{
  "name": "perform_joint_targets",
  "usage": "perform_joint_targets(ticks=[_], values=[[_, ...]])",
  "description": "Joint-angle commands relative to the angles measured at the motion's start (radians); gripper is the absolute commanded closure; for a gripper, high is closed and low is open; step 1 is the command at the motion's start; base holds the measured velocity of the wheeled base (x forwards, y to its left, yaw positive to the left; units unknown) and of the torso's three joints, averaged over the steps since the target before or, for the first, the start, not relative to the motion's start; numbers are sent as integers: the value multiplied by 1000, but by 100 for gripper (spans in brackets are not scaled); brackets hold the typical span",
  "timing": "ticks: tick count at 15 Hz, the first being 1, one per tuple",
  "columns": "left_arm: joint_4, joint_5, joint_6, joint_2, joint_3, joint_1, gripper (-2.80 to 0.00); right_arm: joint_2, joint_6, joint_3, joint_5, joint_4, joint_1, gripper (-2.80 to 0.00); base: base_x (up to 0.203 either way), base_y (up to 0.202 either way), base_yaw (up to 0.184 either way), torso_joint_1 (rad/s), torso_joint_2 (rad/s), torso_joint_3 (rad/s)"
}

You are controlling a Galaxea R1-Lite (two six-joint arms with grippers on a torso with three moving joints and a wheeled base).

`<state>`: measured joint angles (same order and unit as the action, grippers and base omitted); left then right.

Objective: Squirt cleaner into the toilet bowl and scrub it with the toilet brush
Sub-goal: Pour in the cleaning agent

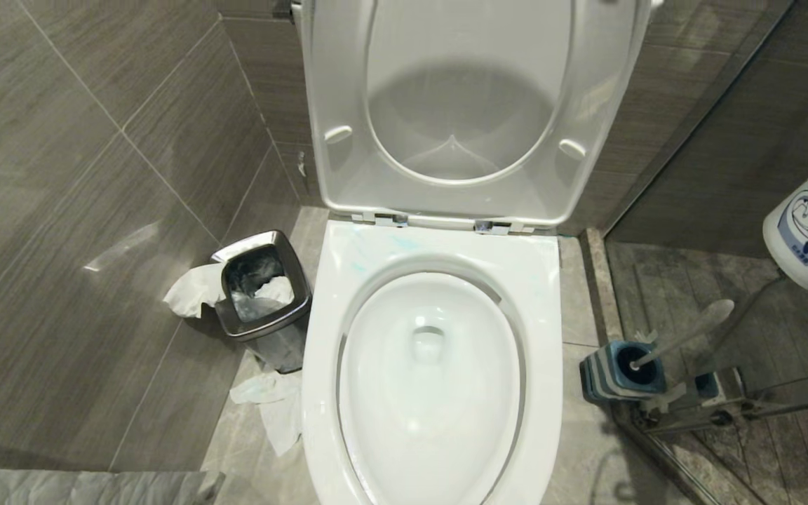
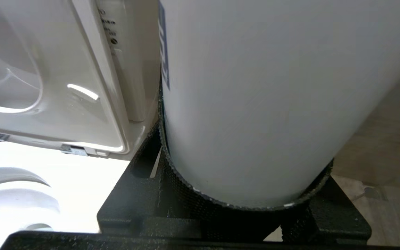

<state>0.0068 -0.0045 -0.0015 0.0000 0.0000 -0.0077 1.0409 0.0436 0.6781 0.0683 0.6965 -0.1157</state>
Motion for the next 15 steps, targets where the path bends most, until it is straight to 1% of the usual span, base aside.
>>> perform_joint_targets(ticks=[1,7,10,13,15], values=[[1,0,0,2,0,0,0,2,13,-9,1,3,1,0,0,0,0,2,2,203],[-1,0,0,2,0,0,0,-3,13,-25,-2,-6,4,0,0,0,0,2,0,179],[-1,0,-2,2,0,0,0,-15,14,-8,-1,-70,9,0,0,0,0,6,1,30],[-1,0,0,2,0,0,0,-8,18,27,-24,-159,97,0,0,0,0,0,0,0],[-1,0,0,2,0,0,0,21,36,47,-86,-193,177,0,0,0,0,0,0,0]])
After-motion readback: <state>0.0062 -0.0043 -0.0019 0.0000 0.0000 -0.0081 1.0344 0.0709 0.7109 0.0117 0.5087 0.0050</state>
